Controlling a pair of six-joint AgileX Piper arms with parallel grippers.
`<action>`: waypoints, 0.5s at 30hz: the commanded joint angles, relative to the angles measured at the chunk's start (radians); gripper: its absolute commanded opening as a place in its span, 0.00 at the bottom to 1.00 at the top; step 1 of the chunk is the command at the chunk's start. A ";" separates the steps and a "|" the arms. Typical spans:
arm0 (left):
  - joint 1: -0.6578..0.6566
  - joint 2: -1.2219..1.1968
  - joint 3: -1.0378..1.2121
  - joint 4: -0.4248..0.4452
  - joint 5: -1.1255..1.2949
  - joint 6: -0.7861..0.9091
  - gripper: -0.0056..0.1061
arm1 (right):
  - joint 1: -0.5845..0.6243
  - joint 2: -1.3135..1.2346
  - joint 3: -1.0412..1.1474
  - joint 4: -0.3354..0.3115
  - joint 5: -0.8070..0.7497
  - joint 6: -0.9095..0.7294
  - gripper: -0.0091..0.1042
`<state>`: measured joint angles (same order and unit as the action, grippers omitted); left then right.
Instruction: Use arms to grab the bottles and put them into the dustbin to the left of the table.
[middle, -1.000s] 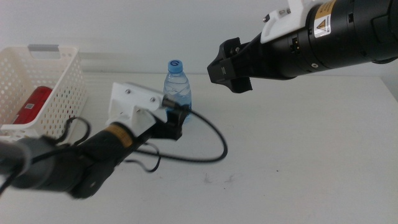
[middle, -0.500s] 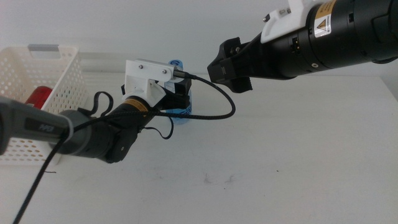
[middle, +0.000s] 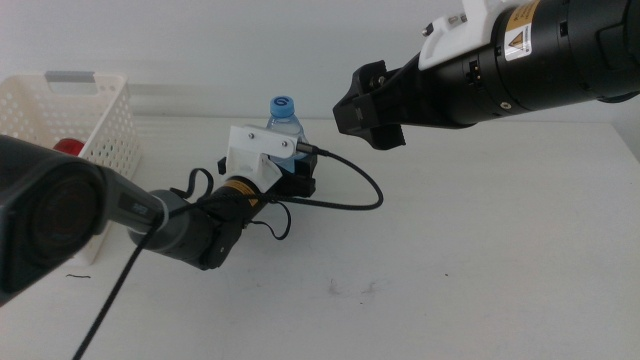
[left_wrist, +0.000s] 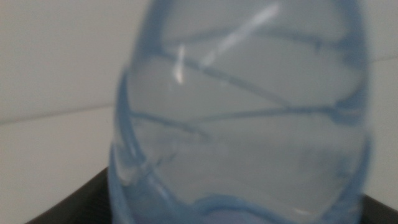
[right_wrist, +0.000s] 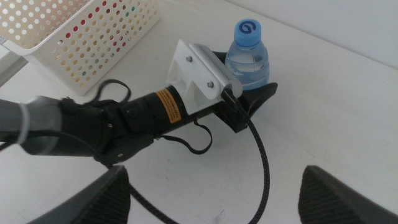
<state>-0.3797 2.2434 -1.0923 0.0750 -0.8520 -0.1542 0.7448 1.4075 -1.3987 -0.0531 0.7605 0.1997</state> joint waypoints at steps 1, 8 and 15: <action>0.001 0.025 -0.024 0.003 -0.032 0.000 0.89 | 0.001 -0.005 0.001 -0.003 -0.005 -0.010 0.87; 0.009 0.063 -0.049 -0.004 -0.070 0.052 0.77 | 0.001 -0.005 0.001 -0.003 -0.005 -0.010 0.87; 0.022 -0.128 0.083 0.045 0.028 0.061 0.22 | 0.001 -0.005 0.001 -0.003 -0.005 -0.010 0.87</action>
<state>-0.3599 2.1987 -1.0355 0.1146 -0.8014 -0.0957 0.7448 1.4075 -1.3987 -0.0531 0.7605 0.1997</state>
